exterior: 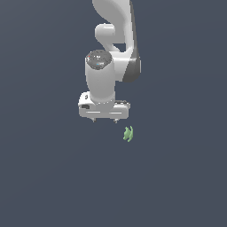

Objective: Pick up the object and move it to a goal position.

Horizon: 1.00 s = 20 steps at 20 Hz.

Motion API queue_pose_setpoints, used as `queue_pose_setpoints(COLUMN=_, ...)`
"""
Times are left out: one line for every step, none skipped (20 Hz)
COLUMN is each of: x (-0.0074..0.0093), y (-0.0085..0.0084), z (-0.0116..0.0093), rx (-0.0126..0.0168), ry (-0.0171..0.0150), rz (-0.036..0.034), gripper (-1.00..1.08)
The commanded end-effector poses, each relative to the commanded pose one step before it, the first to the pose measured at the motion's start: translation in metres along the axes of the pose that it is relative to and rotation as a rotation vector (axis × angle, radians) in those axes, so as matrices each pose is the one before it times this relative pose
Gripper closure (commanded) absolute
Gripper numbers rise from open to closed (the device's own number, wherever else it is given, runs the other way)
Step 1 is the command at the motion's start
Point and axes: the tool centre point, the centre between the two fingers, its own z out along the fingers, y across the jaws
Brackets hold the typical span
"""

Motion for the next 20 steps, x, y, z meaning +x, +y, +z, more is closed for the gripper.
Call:
queue_pose_setpoints(x=0.0, y=0.00001, z=0.0, rx=0.0, ry=0.0, rz=0.0, gripper=-0.92)
queue_pose_setpoints(x=-0.00004, y=0.00041, z=0.00032, rx=-0.00016, ry=-0.00004, rz=0.00096, gripper=-0.92)
queue_pose_setpoints(x=-0.00012, y=0.00136, z=0.00095, rx=-0.00045, ry=-0.00014, rz=0.00305, gripper=-0.92)
queue_pose_setpoints(x=-0.00021, y=0.0022, z=0.00156, rx=-0.00073, ry=-0.00023, rz=0.00492, gripper=-0.92)
queue_pose_setpoints(x=-0.0003, y=0.00317, z=0.00217, rx=-0.00106, ry=-0.00032, rz=0.00689, gripper=-0.92)
queue_pose_setpoints(x=-0.00041, y=0.00429, z=0.00278, rx=-0.00142, ry=-0.00044, rz=0.00891, gripper=-0.92)
queue_pose_setpoints(x=-0.00045, y=0.0047, z=0.00282, rx=-0.00154, ry=-0.00048, rz=0.00912, gripper=-0.92)
queue_pose_setpoints(x=-0.00038, y=0.00411, z=0.00219, rx=-0.0013, ry=-0.00042, rz=0.00725, gripper=-0.92)
queue_pose_setpoints(x=-0.0003, y=0.00345, z=0.00156, rx=-0.00103, ry=-0.00036, rz=0.00533, gripper=-0.92)
queue_pose_setpoints(x=-0.00022, y=0.00266, z=0.00093, rx=-0.00072, ry=-0.00028, rz=0.00329, gripper=-0.92)
queue_pose_setpoints(x=-0.00013, y=0.00173, z=0.00029, rx=-0.00038, ry=-0.00019, rz=0.00131, gripper=-0.92)
queue_pose_setpoints(x=-0.00001, y=0.00032, z=-0.0002, rx=0.0, ry=-0.00005, rz=-0.00049, gripper=-0.92)
queue_pose_setpoints(x=0.00006, y=-0.00058, z=-0.00022, rx=0.00016, ry=0.00007, rz=-0.00067, gripper=-0.92)
queue_pose_setpoints(x=0.00008, y=-0.00123, z=0.0, rx=0.00022, ry=0.00014, rz=-0.00042, gripper=-0.92)
queue_pose_setpoints(x=0.00011, y=-0.0018, z=0.00044, rx=0.0, ry=0.0, rz=0.0, gripper=-0.92)
queue_pose_setpoints(x=0.00004, y=-0.00145, z=0.00056, rx=0.00028, ry=0.00037, rz=0.00177, gripper=-0.92)
queue_pose_setpoints(x=0.00006, y=-0.00211, z=0.00097, rx=0.0001, ry=0.00025, rz=0.00205, gripper=-0.92)
queue_pose_setpoints(x=0.00005, y=-0.00251, z=0.00125, rx=0.00009, ry=0.00029, rz=0.0027, gripper=-0.92)
queue_pose_setpoints(x=0.00003, y=-0.00292, z=0.0015, rx=0.0001, ry=0.00035, rz=0.00333, gripper=-0.92)
queue_pose_setpoints(x=0.00001, y=-0.00346, z=0.00171, rx=0.00014, ry=0.0004, rz=0.00369, gripper=-0.92)
